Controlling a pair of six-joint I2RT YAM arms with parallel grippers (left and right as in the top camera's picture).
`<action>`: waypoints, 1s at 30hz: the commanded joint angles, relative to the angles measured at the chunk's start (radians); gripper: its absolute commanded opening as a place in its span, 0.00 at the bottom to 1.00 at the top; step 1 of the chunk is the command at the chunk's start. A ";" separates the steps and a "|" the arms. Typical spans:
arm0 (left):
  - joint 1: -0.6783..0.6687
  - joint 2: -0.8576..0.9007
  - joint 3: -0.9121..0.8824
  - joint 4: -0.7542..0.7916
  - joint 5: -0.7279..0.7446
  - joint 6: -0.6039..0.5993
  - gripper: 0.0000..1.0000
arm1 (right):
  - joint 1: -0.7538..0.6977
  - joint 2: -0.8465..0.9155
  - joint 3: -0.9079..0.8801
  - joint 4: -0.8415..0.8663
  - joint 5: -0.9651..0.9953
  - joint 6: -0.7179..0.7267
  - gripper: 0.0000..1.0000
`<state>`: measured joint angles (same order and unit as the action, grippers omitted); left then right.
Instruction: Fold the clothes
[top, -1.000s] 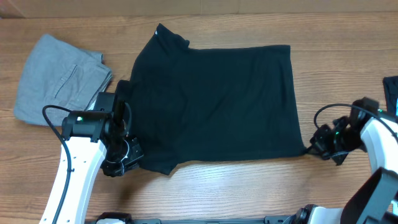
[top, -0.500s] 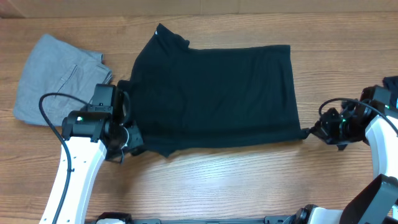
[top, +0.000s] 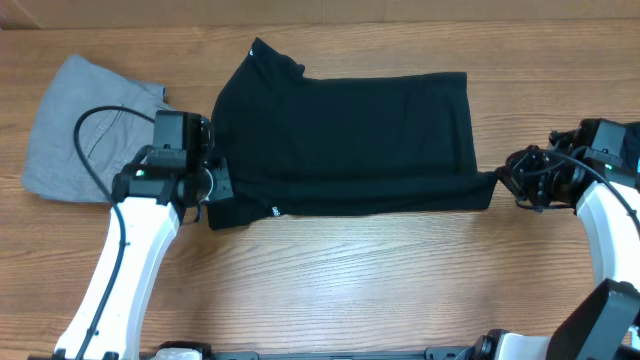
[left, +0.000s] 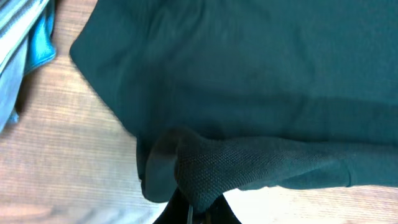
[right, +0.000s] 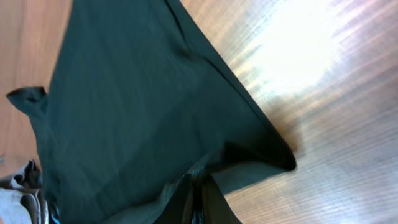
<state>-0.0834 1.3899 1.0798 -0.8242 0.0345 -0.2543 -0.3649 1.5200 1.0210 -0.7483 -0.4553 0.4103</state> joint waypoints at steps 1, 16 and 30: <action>0.005 0.055 0.017 0.042 -0.024 0.092 0.04 | 0.008 0.037 0.020 0.038 0.024 0.040 0.04; 0.005 0.203 0.017 0.218 -0.053 0.101 0.19 | 0.045 0.108 0.020 0.161 0.010 0.041 0.48; 0.004 0.204 0.056 0.179 0.117 0.122 0.69 | 0.014 0.108 0.018 -0.087 0.112 -0.025 0.59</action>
<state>-0.0834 1.5883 1.1072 -0.6319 0.0437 -0.1581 -0.3519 1.6245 1.0225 -0.8112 -0.4114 0.4099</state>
